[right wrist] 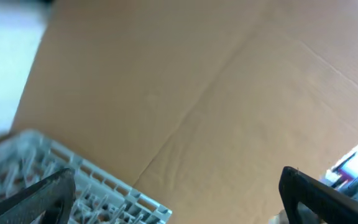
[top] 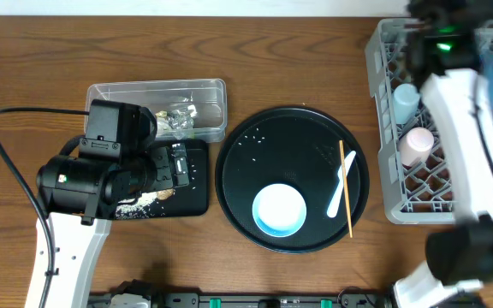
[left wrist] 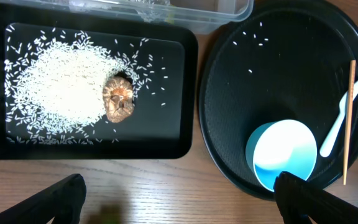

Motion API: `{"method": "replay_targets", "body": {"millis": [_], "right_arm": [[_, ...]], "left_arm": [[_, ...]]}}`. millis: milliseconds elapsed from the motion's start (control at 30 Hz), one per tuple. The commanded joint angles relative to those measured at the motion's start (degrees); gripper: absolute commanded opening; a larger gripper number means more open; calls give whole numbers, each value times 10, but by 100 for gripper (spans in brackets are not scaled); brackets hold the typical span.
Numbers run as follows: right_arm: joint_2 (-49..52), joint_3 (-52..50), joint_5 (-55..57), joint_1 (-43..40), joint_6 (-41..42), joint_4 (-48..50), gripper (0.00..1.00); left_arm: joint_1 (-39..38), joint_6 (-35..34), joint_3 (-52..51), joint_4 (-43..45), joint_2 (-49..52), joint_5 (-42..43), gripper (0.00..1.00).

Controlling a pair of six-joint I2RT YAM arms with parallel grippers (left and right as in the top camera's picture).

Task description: Sort waste into correct bins and load items into the dishwasher rack

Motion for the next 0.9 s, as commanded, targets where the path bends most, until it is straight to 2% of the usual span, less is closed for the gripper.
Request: {"method": "replay_targets", "body": {"millis": [0,200,433,867], "right_arm": [[-73,24,23,3,-12,3,99],[-137,38,25,38,-67,3,99],[-143,55,25,84,-118,3,99],[-143,57,25,160,-100,2,99]], "left_arm": [[-1,1,3,-2,0,-7,98],[-1,1,3,-2,0,-7,98],[-1,1,3,-2,0,-7,98],[-1,1,3,-2,0,-7,98]]}}
